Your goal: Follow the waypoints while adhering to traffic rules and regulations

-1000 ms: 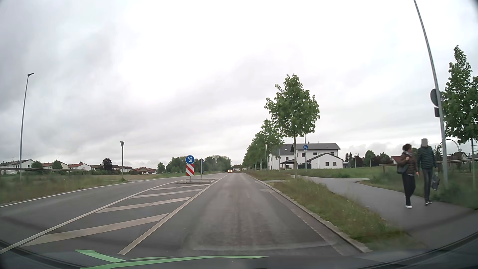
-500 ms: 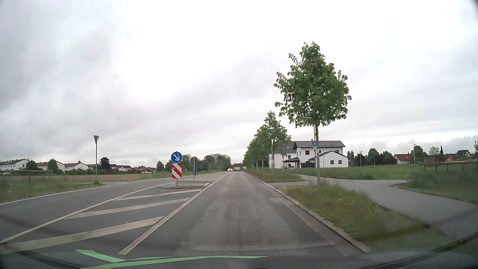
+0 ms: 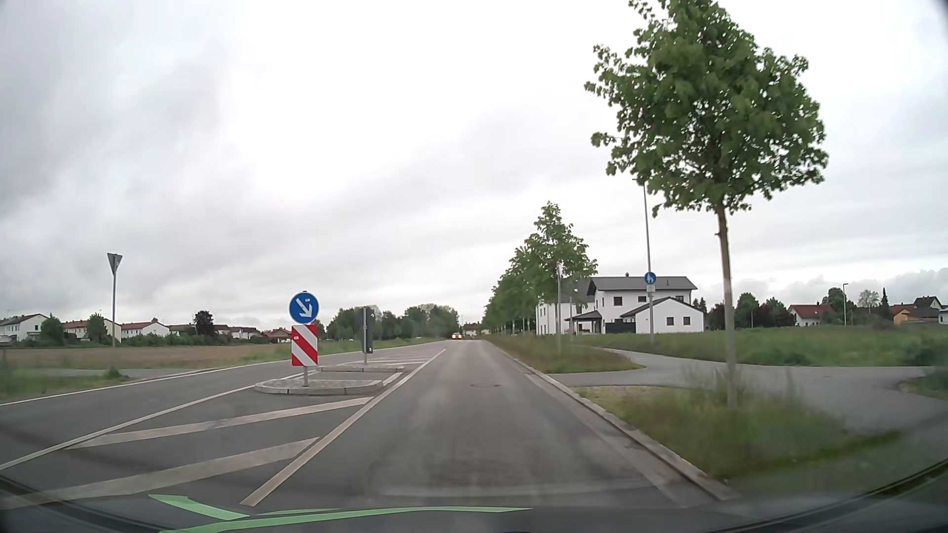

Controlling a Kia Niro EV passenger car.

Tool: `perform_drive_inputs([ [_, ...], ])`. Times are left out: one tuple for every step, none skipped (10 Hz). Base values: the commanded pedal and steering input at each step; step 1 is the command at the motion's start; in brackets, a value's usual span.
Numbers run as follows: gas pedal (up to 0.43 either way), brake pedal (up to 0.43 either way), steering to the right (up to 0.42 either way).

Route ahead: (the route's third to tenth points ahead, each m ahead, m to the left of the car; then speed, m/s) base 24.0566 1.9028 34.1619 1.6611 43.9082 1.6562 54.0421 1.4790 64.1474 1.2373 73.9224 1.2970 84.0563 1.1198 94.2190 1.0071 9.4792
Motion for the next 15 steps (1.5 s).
perform_drive_inputs([
  [0.15,0.0,-0.004],
  [0.15,0.0,-0.004],
  [0.15,0.0,-0.004],
  [0.157,0.0,-0.004],
  [0.157,0.0,-0.004],
  [0.157,0.0,-0.004],
  [0.157,0.0,-0.004],
  [0.157,0.0,-0.004],
  [0.157,0.0,-0.004],
  [0.157,0.0,-0.004],
  [0.157,0.0,-0.004],
  [0.157,0.0,-0.004],
  [0.157,0.0,-0.004],
  [0.157,0.0,-0.004],
  [0.157,0.0,-0.003],
])
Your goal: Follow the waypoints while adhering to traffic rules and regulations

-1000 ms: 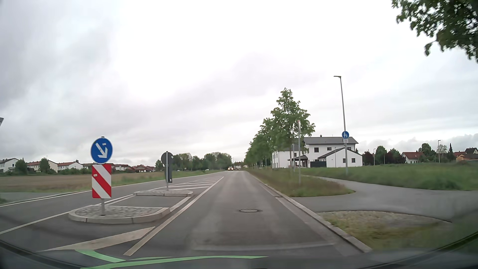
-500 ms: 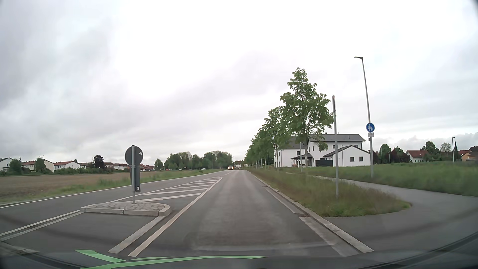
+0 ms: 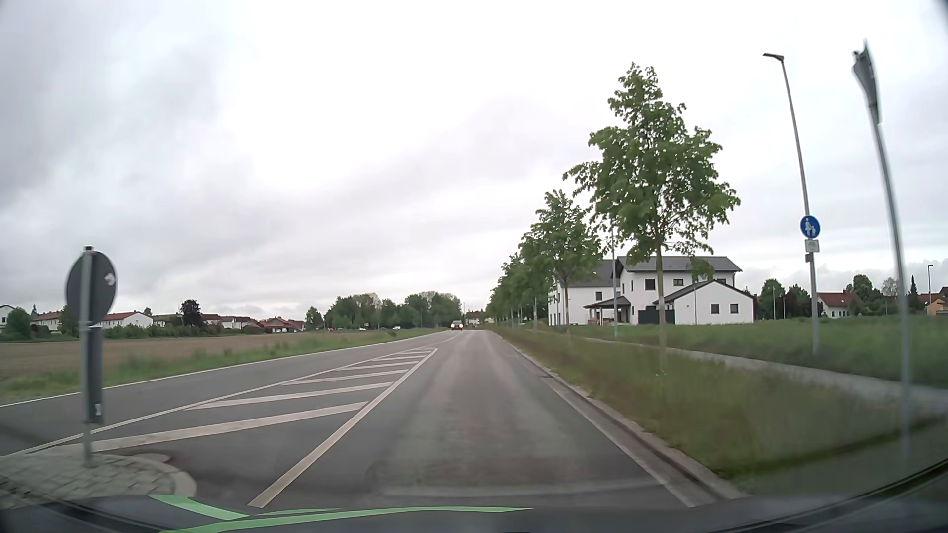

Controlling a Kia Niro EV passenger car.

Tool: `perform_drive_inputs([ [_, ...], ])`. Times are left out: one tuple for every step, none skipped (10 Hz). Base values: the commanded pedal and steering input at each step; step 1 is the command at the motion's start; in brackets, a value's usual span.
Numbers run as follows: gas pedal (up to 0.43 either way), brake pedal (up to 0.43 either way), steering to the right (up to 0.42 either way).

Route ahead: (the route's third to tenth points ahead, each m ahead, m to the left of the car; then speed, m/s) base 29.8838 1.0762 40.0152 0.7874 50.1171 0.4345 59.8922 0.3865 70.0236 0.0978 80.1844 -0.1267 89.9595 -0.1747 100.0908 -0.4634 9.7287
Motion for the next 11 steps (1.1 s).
perform_drive_inputs([
  [0.157,0.0,-0.003],
  [0.157,0.0,-0.002],
  [0.157,0.0,-0.002],
  [0.157,0.0,-0.001],
  [0.157,0.0,0.0],
  [0.157,0.0,0.0],
  [0.157,0.0,0.0],
  [0.157,0.0,0.0],
  [0.157,0.0,0.0],
  [0.157,0.0,0.0],
  [0.157,0.0,0.0],
])
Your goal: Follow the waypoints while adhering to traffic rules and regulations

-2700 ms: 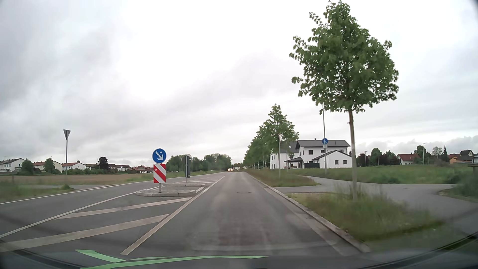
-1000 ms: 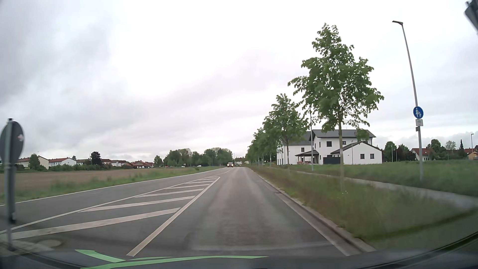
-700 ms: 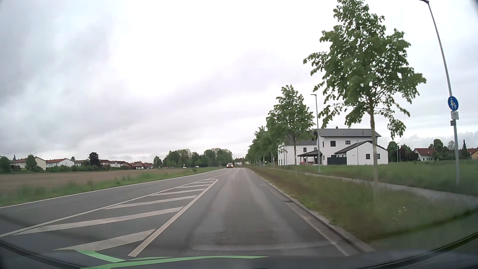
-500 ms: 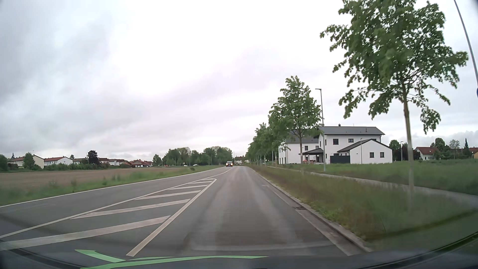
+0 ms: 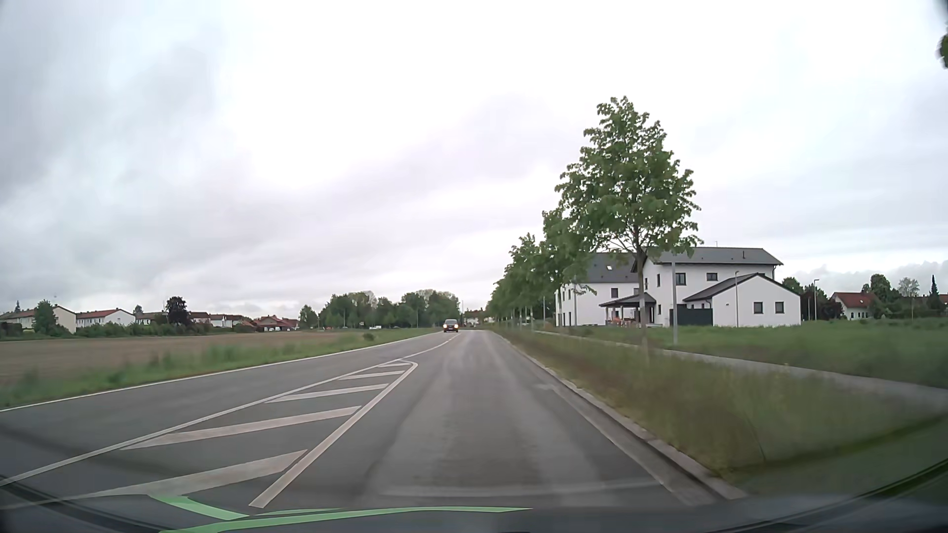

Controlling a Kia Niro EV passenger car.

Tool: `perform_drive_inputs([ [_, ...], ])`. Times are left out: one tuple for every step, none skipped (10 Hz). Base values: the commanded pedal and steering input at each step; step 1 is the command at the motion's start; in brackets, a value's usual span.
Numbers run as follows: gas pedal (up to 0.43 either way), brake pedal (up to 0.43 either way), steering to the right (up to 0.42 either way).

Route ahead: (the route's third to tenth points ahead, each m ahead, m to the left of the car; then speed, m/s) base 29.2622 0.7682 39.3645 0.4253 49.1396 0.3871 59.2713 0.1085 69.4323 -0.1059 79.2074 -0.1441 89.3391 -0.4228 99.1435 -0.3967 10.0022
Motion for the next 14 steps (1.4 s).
perform_drive_inputs([
  [0.157,0.0,0.0],
  [0.15,0.0,0.001],
  [0.15,0.0,0.0],
  [0.15,0.0,0.001],
  [0.15,0.0,0.001],
  [0.15,0.0,0.001],
  [0.138,0.0,0.001],
  [0.138,0.0,0.001],
  [0.13,0.0,0.001],
  [0.118,0.0,0.001],
  [0.118,0.0,0.001],
  [0.118,0.0,0.002],
  [0.118,0.0,0.002],
  [0.118,0.0,0.002],
])
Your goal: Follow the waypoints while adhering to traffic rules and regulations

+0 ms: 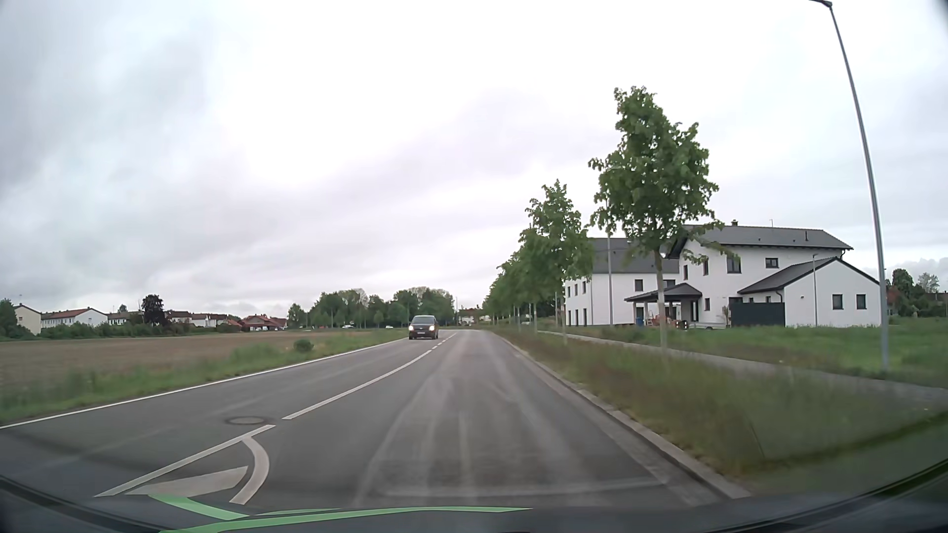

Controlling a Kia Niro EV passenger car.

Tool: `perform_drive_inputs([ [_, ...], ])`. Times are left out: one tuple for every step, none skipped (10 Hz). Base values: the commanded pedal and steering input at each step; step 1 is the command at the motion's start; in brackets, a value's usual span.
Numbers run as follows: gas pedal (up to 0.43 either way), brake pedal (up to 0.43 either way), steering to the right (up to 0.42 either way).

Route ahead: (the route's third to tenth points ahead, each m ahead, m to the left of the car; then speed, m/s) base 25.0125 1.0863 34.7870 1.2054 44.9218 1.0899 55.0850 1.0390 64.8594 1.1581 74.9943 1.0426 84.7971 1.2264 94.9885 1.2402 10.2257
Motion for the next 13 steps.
perform_drive_inputs([
  [0.118,0.0,0.002],
  [0.118,0.0,0.001],
  [0.118,0.0,0.002],
  [0.118,0.0,0.001],
  [0.118,0.0,0.001],
  [0.118,0.0,0.001],
  [0.118,0.0,0.001],
  [0.118,0.0,0.001],
  [0.118,0.0,0.001],
  [0.118,0.0,0.001],
  [0.118,0.0,0.001],
  [0.118,0.0,0.001],
  [0.118,0.0,0.001],
])
